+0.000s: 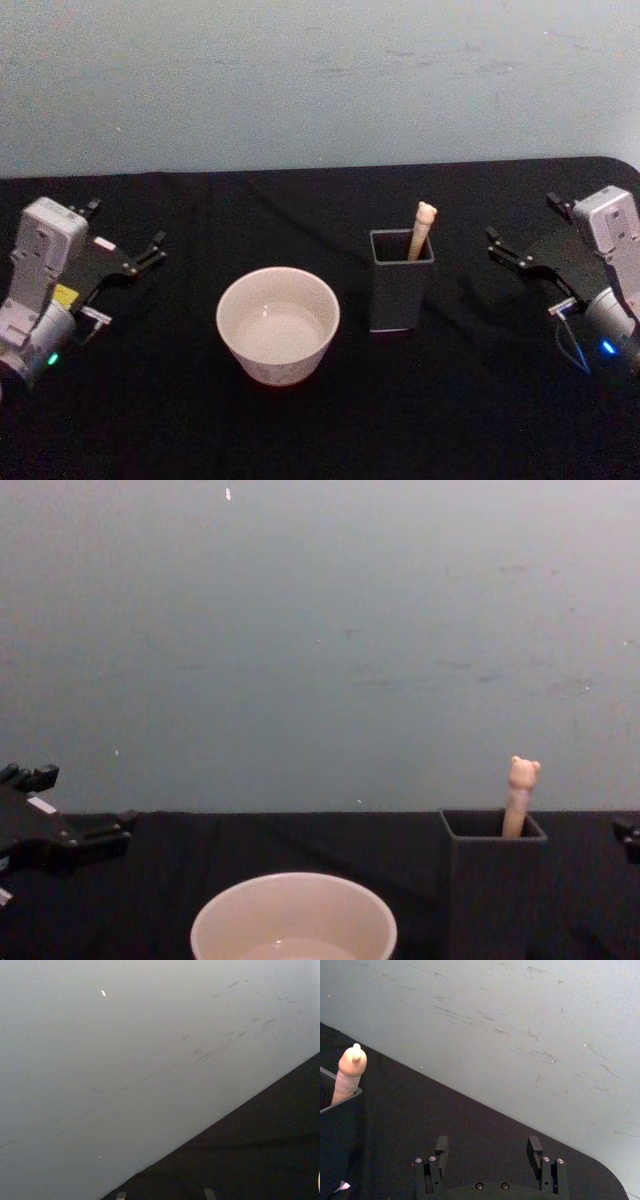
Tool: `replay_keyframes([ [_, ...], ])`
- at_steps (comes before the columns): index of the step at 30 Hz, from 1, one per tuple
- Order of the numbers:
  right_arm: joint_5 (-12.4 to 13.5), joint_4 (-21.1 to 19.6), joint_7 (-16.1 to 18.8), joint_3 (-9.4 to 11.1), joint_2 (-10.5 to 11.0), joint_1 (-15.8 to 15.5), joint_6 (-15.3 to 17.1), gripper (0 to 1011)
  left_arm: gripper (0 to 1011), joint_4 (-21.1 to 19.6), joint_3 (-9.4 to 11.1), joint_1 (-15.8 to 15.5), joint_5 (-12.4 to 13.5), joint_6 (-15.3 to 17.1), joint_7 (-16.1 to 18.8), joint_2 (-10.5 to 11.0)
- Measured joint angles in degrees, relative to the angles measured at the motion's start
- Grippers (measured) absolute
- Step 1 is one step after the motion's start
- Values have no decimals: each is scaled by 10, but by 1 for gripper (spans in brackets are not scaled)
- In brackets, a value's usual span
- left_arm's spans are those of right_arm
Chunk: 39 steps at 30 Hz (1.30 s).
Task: Pick up the stirring spoon with one hand, stir inside the cup, then place it back in its original position.
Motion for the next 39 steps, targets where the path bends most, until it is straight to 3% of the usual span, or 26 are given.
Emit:
replay_keyframes([
  [39,0,0,0,0,0,0,0,1003,1001,0,0,0,0,0,0,0],
])
